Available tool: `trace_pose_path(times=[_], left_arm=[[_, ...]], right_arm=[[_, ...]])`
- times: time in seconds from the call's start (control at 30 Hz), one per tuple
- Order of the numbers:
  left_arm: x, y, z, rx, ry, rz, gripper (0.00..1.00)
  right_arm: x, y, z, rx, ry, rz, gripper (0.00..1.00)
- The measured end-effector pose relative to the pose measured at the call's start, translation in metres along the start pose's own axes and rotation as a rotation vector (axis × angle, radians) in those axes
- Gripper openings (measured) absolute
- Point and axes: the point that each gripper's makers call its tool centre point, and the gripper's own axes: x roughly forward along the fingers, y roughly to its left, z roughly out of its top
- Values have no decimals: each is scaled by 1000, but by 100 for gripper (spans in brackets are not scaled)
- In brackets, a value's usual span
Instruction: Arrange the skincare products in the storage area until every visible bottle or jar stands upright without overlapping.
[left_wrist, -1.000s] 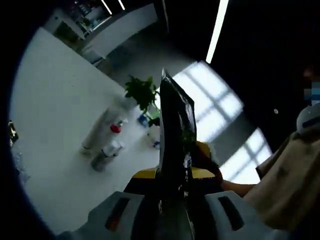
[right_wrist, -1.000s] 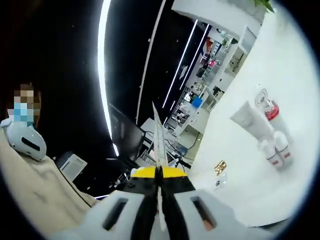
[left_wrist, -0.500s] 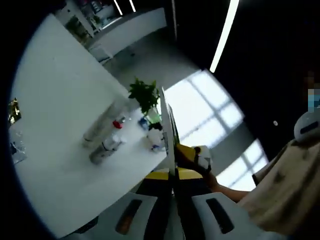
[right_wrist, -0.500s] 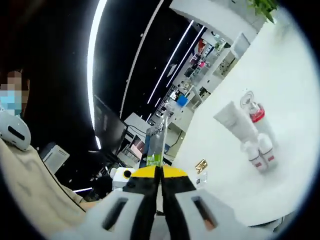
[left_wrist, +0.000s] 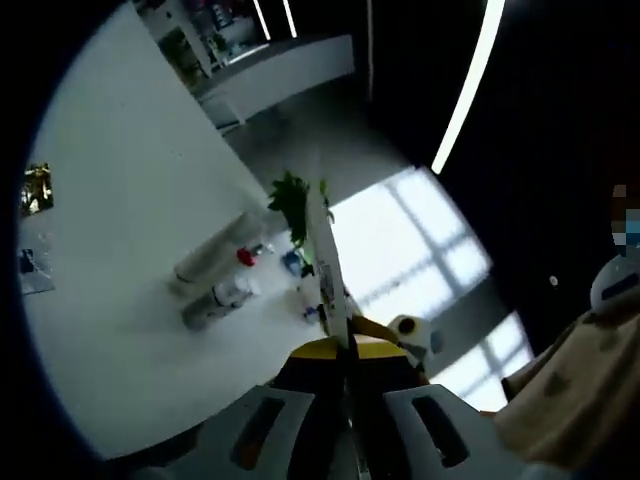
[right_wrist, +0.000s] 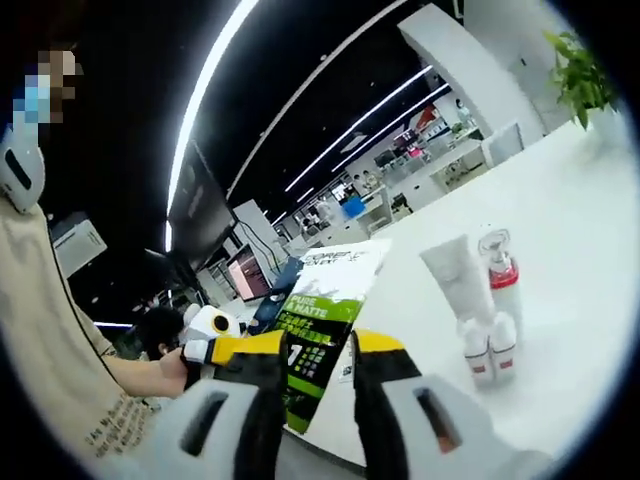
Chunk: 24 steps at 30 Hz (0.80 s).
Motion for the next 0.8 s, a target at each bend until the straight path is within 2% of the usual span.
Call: trace_pose_path(times=[0.27,0.53,0.8], left_arm=[[-2,24,4,-32,-26,76,0],[2,51,-1,-53,-7,146,0],[7,73,2,-61,7,203,0]], right_arm=[[-2,-8,-4,-10,27,-16,38],[-7,-19,-11,-62,61,-48,49],[-13,-32,-15,-107,77,-101,60]])
